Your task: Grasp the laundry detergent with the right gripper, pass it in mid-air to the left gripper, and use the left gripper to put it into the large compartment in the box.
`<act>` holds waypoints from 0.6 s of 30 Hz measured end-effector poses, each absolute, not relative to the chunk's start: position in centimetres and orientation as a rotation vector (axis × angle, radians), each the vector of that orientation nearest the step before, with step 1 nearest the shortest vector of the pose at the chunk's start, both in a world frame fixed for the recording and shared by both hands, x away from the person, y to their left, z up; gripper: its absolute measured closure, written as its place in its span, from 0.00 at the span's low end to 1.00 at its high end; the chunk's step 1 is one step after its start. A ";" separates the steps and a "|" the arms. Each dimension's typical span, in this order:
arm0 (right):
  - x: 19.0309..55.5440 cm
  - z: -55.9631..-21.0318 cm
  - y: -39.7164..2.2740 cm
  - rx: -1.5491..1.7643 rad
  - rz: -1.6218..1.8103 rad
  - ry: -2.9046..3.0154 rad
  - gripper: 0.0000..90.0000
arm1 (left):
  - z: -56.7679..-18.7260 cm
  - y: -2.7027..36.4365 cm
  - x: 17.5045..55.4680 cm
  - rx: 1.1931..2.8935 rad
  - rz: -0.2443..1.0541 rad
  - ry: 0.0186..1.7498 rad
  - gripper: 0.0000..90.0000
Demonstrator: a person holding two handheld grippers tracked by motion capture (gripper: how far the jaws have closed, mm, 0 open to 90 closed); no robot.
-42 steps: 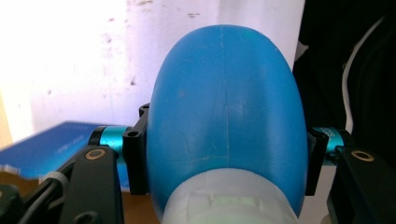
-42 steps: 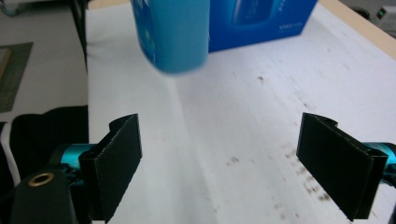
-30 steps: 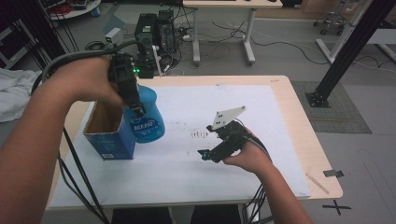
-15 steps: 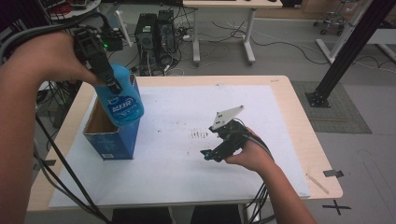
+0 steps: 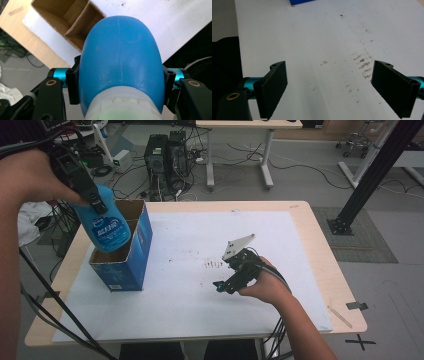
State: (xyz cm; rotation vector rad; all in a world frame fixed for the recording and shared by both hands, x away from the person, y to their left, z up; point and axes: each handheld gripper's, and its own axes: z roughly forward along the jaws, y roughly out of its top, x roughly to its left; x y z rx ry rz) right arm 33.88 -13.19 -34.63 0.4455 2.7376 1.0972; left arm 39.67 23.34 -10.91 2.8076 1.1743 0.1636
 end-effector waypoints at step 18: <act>34.0 -35.3 -12.9 0.452 1.078 2.743 0.14 | -16.4 24.8 42.1 2.806 0.133 1.289 0.42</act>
